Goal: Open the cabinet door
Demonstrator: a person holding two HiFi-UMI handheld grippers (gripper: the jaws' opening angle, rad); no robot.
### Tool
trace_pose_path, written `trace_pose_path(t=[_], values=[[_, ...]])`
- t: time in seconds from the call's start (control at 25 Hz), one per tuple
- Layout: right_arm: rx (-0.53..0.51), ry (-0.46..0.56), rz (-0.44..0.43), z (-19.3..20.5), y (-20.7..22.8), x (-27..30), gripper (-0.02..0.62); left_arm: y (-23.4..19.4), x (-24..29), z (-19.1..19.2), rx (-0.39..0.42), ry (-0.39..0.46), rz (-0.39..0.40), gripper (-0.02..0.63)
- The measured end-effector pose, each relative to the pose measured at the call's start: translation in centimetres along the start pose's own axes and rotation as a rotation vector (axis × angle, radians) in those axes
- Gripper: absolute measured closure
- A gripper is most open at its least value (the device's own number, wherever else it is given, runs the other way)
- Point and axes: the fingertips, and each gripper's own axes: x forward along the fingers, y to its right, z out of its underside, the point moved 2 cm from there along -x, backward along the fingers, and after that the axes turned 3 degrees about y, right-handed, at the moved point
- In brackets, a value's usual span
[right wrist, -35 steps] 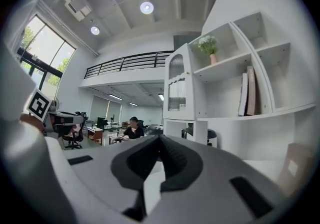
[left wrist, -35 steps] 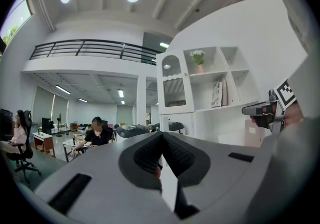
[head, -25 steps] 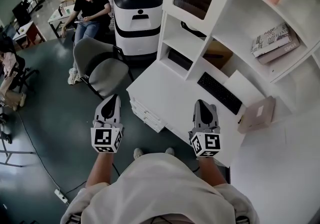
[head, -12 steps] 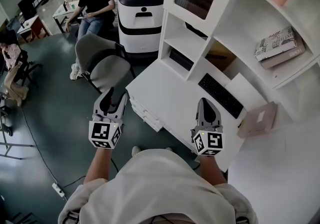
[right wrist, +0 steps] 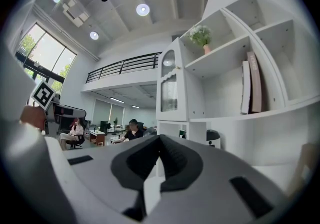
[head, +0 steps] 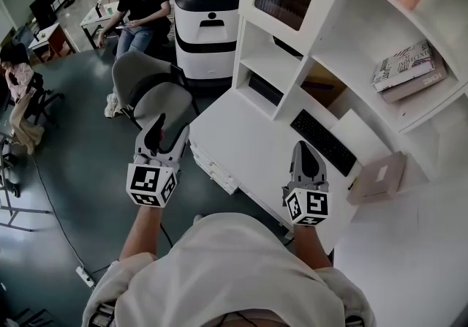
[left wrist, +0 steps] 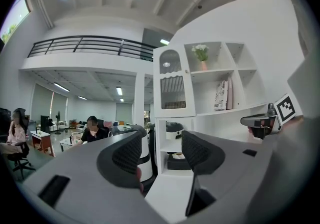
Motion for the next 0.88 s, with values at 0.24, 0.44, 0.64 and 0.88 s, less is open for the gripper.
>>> trace_pose_path(t=[0.24, 0.44, 0.64, 0.88], values=[[0.005, 0.005, 0.014, -0.1, 0.5, -0.2, 0.592, -0.2, 1.9, -2.2, 0.042, 0.022, 0.012, 0.354], [0.006, 0.004, 0.038, -0.1, 1.0, -0.9, 0.592, -0.5, 3.7, -4.6, 0.078, 0.056, 0.029, 0.354], [0.013, 0.0, 0.067, 0.0, 1.7, -1.6, 0.592, -0.6, 5.8, -6.8, 0.091, 0.082, 0.049, 0.354], [0.011, -0.007, 0.098, 0.1, 2.3, -2.5, 0.592, 0.1, 8.5, -9.3, 0.116, 0.111, 0.085, 0.354]])
